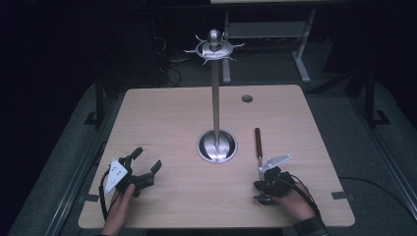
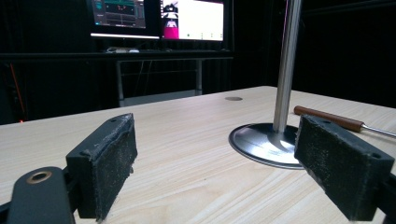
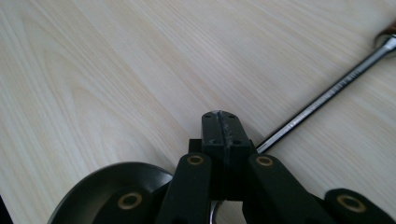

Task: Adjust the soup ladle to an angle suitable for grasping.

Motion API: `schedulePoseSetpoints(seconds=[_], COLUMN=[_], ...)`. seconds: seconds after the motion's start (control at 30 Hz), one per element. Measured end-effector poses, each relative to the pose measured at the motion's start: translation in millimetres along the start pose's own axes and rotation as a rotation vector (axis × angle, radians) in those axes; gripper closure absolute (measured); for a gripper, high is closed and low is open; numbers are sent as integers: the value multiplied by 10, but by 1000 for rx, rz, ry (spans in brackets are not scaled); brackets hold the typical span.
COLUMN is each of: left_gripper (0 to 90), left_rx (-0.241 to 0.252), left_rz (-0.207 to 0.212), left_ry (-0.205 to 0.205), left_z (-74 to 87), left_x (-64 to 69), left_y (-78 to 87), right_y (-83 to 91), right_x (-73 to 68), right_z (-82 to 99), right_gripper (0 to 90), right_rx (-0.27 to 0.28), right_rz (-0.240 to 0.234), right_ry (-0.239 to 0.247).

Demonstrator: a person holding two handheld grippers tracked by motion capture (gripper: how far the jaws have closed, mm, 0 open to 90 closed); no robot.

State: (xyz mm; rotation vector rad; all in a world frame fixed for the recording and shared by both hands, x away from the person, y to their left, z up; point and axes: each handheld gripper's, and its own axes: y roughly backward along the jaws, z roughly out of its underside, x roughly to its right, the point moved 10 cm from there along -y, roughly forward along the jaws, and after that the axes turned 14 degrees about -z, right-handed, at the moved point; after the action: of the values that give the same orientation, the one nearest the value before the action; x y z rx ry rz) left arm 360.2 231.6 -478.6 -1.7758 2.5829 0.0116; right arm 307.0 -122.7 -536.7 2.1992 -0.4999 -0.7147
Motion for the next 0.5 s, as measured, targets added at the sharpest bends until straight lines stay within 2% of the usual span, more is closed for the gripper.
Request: schedulePoseSetpoints(seconds=[0.17, 0.33, 0.5], left_gripper=[125, 125, 125], left_rx=[0, 1, 1], left_rz=[0, 2, 4], left_ry=[-1, 1, 2], left_z=[0, -1, -1], left_x=[-1, 3, 3], left_y=[0, 1, 2], right_y=[121, 123, 189], right_x=[93, 145, 204], right_z=[57, 112, 141], right_gripper=[897, 897, 897], right_rx=[-4, -25, -28], right_rz=[9, 9, 32], right_ry=[-32, -44, -55])
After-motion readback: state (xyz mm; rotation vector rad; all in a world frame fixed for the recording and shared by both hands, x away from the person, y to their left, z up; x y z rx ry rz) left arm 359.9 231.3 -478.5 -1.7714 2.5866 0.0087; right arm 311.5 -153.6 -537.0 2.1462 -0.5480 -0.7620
